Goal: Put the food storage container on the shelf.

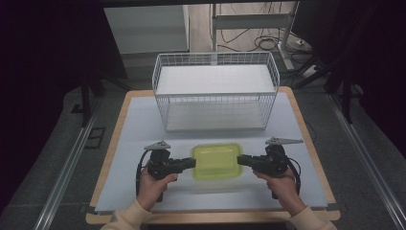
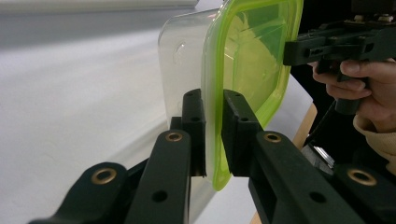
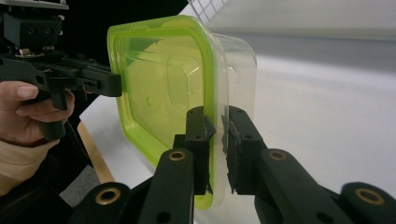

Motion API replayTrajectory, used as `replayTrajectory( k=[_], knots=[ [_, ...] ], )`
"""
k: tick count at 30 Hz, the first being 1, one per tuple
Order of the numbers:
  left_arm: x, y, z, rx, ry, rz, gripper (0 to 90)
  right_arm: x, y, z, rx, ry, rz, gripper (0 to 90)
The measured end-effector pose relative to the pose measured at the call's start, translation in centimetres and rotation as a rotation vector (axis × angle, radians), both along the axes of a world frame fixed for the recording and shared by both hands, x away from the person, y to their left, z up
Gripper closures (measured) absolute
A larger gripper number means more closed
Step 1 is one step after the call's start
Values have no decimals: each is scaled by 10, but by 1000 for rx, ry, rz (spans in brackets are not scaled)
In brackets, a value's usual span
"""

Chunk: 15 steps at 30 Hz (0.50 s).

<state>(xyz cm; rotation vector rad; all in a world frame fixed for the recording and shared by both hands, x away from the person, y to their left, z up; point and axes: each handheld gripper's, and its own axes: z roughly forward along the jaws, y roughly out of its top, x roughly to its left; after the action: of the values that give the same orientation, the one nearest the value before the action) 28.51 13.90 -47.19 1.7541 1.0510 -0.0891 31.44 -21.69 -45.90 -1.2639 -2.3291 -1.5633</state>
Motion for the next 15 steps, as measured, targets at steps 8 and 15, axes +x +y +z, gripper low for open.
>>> replayTrajectory(
  k=[8,15],
  knots=[
    [6,4,20,11,-35,1,806,5,4,19,7,-45,-4,805],
    [9,7,32,8,-50,2,806,7,7,32,8,-71,0,804]
  ],
)
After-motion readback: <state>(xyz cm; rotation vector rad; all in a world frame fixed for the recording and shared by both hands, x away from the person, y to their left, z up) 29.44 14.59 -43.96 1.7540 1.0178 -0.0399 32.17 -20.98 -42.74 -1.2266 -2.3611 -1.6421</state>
